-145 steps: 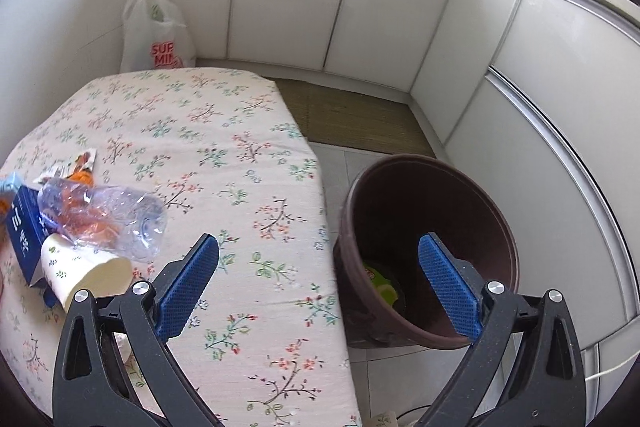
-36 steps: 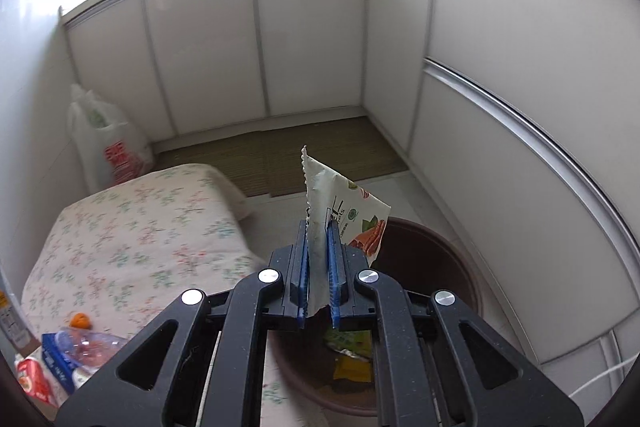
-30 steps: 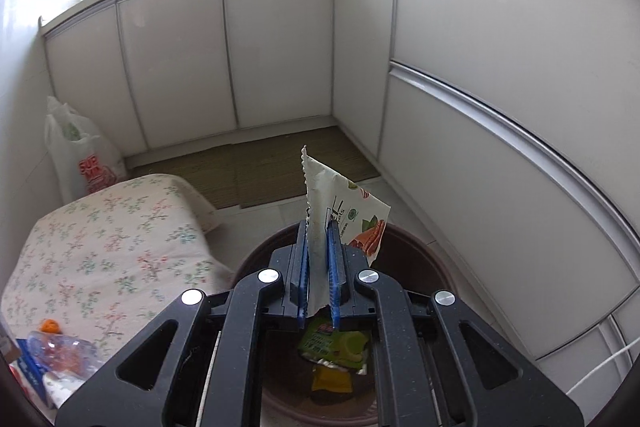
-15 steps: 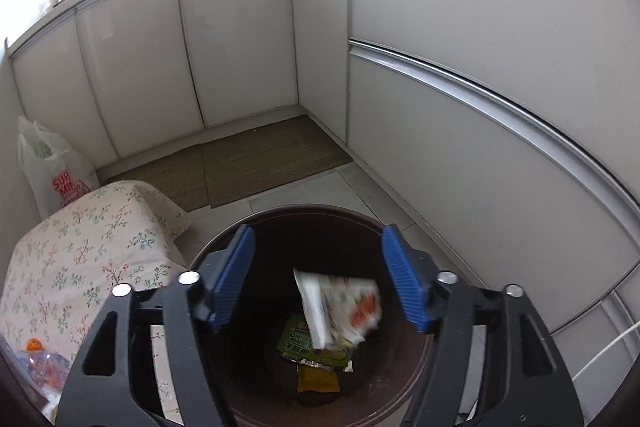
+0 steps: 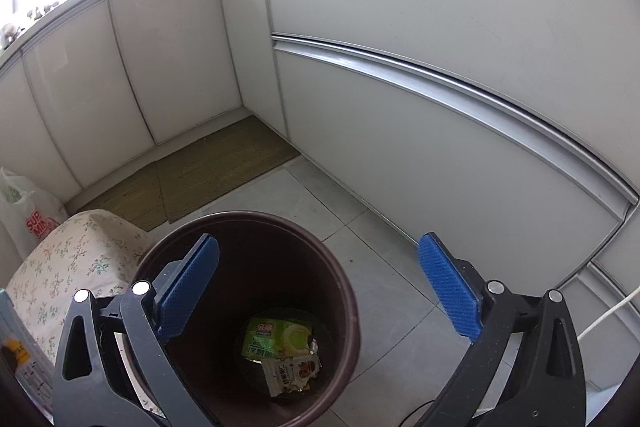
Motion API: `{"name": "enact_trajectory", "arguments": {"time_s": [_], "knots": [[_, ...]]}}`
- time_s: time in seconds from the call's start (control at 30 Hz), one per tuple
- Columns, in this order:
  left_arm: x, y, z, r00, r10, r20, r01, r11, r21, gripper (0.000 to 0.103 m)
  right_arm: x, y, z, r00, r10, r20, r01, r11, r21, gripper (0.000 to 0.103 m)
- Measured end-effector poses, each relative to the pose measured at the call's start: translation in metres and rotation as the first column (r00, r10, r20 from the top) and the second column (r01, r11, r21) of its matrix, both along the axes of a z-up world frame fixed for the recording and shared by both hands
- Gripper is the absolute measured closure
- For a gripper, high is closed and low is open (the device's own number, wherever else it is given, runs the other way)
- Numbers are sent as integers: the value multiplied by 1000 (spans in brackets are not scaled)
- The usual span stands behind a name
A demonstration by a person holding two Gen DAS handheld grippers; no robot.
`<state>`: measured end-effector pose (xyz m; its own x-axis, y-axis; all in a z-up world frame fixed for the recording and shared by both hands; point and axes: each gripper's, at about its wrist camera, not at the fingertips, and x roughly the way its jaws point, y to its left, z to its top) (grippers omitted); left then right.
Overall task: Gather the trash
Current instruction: 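Move the milk carton over the brown bin and open the left tool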
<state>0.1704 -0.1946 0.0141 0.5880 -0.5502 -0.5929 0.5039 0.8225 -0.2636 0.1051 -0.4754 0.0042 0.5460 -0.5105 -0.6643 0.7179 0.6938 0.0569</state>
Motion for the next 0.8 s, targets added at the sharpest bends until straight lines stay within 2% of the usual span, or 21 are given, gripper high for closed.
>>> {"name": "enact_trajectory", "arguments": {"time_s": [0.33, 0.8], "knots": [[26, -89, -2, 993, -81, -81, 80, 997, -17, 78, -28, -38, -7, 995, -97, 38, 93, 991, 96, 7], [56, -167, -41, 973, -104, -207, 124, 988, 90, 78, -50, -65, -9, 972, -199, 120, 165, 955, 247, 7]]}}
